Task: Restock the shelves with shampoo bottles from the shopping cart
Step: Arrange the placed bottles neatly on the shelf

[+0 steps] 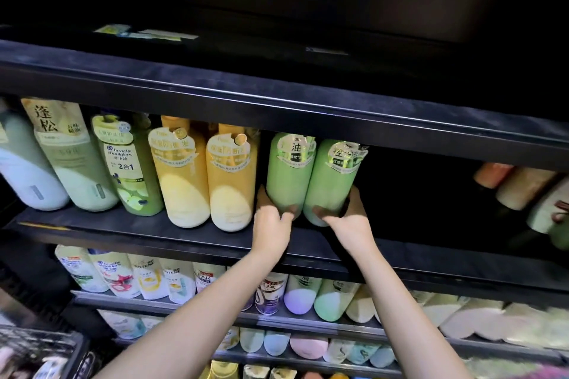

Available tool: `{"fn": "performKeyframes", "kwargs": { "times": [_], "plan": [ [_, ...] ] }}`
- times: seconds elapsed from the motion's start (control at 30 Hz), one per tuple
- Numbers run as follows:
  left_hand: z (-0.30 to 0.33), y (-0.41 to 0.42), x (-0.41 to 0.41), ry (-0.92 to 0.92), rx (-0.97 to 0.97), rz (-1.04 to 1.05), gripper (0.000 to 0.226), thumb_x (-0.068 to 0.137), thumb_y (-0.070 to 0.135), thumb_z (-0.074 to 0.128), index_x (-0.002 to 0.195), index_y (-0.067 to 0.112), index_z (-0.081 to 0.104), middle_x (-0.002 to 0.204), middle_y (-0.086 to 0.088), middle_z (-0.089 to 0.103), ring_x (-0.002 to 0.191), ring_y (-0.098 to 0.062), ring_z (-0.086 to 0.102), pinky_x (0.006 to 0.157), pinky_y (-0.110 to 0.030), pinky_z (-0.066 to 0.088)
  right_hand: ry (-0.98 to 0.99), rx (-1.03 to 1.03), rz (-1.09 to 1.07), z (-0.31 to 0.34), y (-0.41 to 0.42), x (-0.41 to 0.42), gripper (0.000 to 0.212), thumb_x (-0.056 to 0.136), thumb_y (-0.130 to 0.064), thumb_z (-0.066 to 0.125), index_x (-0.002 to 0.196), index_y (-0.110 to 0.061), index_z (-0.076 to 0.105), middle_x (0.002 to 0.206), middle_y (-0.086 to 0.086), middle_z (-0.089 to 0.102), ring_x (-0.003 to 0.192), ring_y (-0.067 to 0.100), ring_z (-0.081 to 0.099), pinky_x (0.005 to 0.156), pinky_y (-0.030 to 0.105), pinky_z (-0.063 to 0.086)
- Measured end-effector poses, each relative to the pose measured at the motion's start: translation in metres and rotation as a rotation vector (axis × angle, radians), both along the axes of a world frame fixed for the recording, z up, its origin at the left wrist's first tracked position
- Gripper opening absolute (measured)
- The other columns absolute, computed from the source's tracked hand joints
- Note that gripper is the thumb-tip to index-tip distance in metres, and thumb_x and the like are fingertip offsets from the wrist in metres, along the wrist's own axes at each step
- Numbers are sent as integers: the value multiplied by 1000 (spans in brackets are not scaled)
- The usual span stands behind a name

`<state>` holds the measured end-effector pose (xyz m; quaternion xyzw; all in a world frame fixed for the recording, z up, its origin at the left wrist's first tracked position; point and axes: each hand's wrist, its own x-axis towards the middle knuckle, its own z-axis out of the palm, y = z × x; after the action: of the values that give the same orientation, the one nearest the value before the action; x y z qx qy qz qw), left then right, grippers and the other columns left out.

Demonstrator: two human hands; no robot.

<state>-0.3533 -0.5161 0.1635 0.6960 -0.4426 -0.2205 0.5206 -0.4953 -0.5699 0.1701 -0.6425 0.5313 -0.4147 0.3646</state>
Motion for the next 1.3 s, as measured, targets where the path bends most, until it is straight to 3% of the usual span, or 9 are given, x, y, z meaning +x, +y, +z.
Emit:
{"fn": "performKeyframes", "kwargs": {
  "times": [0.1, 0.27, 0.47, 0.6, 0.73, 0.9, 1.03, 1.17, 1.3],
  "plan": [
    [3, -6, 3, 41, -29, -21, 78, 72, 19, 81, 130, -5, 34, 116, -22, 64, 108, -29, 61, 91, -38, 49, -38, 52, 2, -3, -6, 5, 47, 63, -30, 86, 99, -31, 57, 119, 5, 67, 110, 22, 63, 96, 42, 50],
    [2, -9, 1, 101, 14, 65, 46, 74, 1, 73, 114, -12, 52, 108, -28, 64, 102, -39, 61, 90, -42, 49, -123, 14, 62, -4, -17, 5, 82, 55, -33, 86, 127, -18, 51, 120, 4, 65, 108, 18, 64, 95, 46, 51],
    [-2, -10, 1, 29, -13, 61, 57, 77, -3, 64, 129, 0, 42, 119, -22, 61, 107, -36, 57, 90, -33, 44, -282, 77, 113, 41, -17, 1, 68, 84, -18, 71, 141, -12, 36, 134, 6, 53, 115, 16, 56, 90, 23, 45],
    [-4, -10, 3, 61, -6, 54, 56, 78, 0, 68, 128, 0, 42, 115, -20, 63, 105, -34, 59, 89, -33, 46, -383, 8, 60, 73, -25, 2, 88, 56, -56, 72, 132, -18, 48, 134, 3, 55, 122, 16, 53, 102, 30, 41],
    [-5, -10, 5, 75, 8, 33, 51, 78, -1, 68, 124, -5, 46, 113, -24, 63, 106, -36, 59, 92, -39, 48, -382, -21, 38, 80, -30, 0, 56, 57, -55, 74, 105, -30, 60, 110, -10, 66, 108, 11, 62, 103, 41, 45],
    [-3, -8, 5, 168, -37, 7, 63, 78, 5, 72, 132, 6, 39, 122, -13, 61, 112, -27, 57, 90, -19, 39, -461, -20, -34, 77, -37, 5, 16, 79, -33, 71, 92, -30, 62, 102, -11, 65, 109, 18, 61, 104, 49, 44],
    [-3, -8, 5, 189, -52, 3, 67, 77, 7, 74, 133, 9, 39, 122, -10, 61, 110, -23, 56, 91, -21, 40, -422, 27, 44, 65, -31, 4, 59, 67, -55, 68, 117, -26, 57, 126, -1, 61, 115, 16, 57, 101, 36, 45],
    [-4, -11, 4, 159, 71, 39, 40, 80, 1, 67, 116, -8, 51, 111, -24, 63, 103, -34, 59, 90, -38, 48, -325, 56, 139, 22, -19, 0, 72, 78, -5, 74, 140, -10, 38, 130, 9, 57, 108, 16, 60, 82, 18, 53],
    [-2, -11, -2, 91, 114, 58, 37, 81, -5, 57, 117, -12, 50, 116, -29, 58, 101, -38, 55, 90, -41, 44, -221, -7, 118, -11, -14, 3, 86, 67, 2, 82, 140, -10, 39, 123, 3, 59, 104, 6, 60, 87, 14, 51]
  ]
}}
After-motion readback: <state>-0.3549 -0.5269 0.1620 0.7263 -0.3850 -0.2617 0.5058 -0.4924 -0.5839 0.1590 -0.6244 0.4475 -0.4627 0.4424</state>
